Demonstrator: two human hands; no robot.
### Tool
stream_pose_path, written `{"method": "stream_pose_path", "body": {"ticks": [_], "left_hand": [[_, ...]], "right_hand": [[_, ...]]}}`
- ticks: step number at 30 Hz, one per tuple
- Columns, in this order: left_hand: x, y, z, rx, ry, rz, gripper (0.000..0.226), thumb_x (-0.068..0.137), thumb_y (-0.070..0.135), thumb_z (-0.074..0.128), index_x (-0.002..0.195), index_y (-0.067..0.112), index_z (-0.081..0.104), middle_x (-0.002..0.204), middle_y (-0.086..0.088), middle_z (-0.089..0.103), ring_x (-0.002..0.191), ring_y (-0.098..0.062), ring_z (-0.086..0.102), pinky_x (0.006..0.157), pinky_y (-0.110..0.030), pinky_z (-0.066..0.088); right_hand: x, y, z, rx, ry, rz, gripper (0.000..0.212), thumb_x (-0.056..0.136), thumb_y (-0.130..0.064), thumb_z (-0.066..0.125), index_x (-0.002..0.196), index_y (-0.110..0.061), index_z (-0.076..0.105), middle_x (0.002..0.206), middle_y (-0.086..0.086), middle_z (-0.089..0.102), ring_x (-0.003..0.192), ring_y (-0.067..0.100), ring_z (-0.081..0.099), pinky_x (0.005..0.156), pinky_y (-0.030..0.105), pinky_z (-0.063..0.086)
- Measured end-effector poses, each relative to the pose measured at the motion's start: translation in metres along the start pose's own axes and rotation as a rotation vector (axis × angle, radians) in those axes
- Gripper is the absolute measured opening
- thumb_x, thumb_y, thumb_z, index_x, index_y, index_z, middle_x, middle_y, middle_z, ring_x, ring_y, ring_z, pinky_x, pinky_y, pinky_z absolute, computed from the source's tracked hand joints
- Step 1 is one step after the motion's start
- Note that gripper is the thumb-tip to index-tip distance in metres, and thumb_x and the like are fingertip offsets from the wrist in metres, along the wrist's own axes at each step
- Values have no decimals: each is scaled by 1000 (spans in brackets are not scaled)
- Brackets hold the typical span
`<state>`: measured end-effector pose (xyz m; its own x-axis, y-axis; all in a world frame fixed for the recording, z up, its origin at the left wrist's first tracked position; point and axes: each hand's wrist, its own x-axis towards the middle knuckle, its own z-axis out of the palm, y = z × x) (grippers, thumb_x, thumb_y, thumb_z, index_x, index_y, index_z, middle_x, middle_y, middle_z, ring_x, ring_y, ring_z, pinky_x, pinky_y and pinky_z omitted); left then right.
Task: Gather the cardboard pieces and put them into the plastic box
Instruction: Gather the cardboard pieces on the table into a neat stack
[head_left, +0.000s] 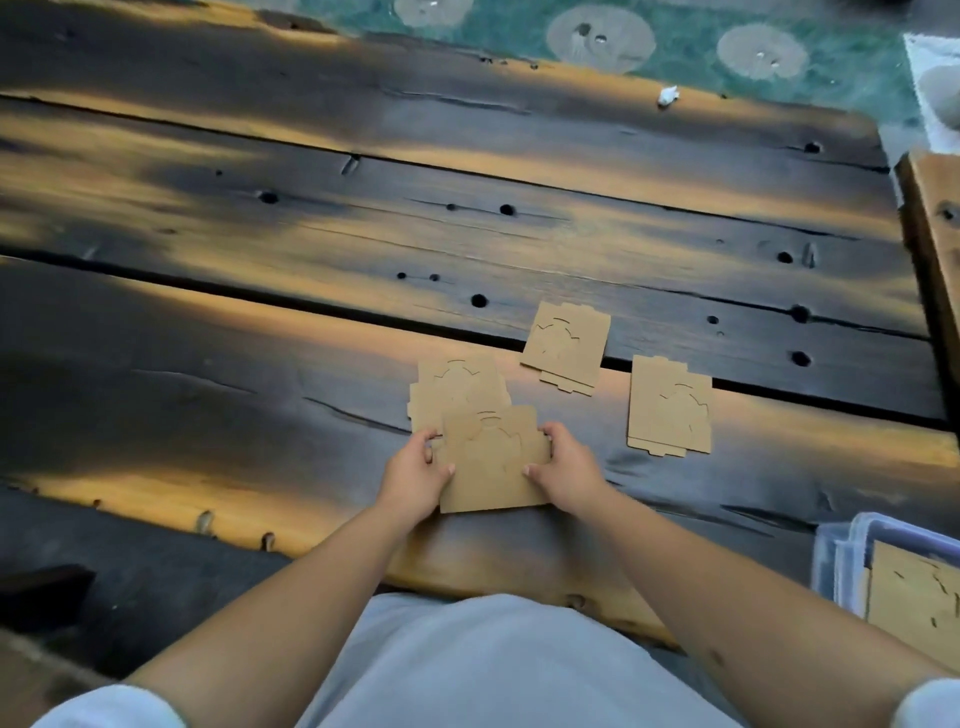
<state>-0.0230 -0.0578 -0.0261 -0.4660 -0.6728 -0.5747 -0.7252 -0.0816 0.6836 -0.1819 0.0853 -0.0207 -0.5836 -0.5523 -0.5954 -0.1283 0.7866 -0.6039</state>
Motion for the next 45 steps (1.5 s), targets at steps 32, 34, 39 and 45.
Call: {"method": "stream_pose_path", "body": {"ticks": [32,34,39,45], "left_hand": [[104,28,-30,249,3,-130,24,80,9,58,102,19,55,104,-5,63,93,-26,59,75,-36,52],[101,28,-30,275,1,-90,21,81,10,61,96,21,52,103,-3,60,89,-22,57,70,-32,48],[88,28,-23,270,8,-50,20,84,15,64,96,20,48,96,-2,60,87,-24,58,71,-34,50],[68,29,-7,120,-56,7,28,81,6,66,93,25,48,93,1,69,90,-21,63,77,-33,52]], "right_hand": [[97,-61,36,-35,152,173,51,73,-15,66,121,-16,47,125,7,47,115,30,47,98,42,44],[92,-58,35,-31,144,183,41,73,-18,65,111,-19,49,120,8,47,108,29,48,93,42,47],[71,-46,32,123,140,200,37,76,-24,76,96,-20,45,99,3,58,91,23,58,77,39,52],[37,-25,21,205,188,228,37,80,-25,75,99,-20,45,95,0,60,86,20,57,70,35,49]]}}
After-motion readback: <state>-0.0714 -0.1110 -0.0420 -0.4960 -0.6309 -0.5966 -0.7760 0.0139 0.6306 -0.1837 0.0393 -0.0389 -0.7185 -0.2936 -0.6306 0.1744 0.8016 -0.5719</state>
